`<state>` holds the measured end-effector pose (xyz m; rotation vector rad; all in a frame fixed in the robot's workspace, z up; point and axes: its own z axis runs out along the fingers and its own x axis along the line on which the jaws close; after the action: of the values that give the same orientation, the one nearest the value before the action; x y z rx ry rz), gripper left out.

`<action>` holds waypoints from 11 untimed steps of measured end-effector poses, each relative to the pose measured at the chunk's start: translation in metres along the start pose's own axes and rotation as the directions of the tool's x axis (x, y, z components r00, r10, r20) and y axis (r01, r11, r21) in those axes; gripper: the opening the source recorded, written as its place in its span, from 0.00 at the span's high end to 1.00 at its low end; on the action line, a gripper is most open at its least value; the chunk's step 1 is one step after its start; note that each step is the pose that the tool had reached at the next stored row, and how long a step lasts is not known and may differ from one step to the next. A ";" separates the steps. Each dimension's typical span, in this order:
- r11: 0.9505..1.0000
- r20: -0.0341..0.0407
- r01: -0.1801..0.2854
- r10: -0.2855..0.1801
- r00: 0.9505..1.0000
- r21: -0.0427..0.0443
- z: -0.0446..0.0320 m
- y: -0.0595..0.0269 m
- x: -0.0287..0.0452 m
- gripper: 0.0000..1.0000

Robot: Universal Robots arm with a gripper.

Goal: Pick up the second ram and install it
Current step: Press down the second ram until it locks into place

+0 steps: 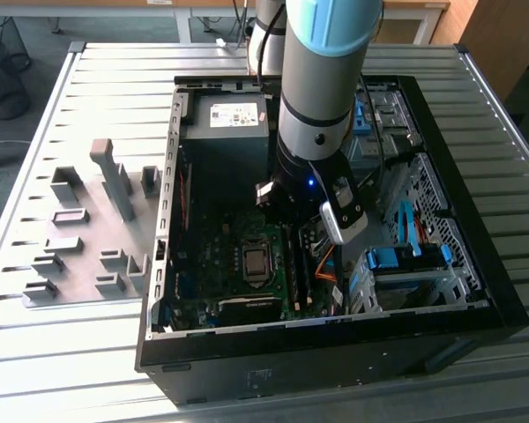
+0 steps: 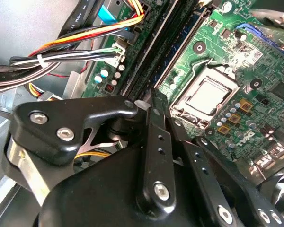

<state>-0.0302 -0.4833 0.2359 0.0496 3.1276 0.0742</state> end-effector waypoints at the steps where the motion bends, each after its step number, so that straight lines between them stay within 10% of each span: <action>1: 1.000 0.000 0.000 0.000 1.000 0.000 0.0000 0.0000 0.0000 0.90; 11: 1.000 0.000 0.000 0.000 1.000 0.000 0.0014 -0.0001 0.0000 0.90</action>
<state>-0.0302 -0.4833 0.2344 0.0496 3.1277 0.0741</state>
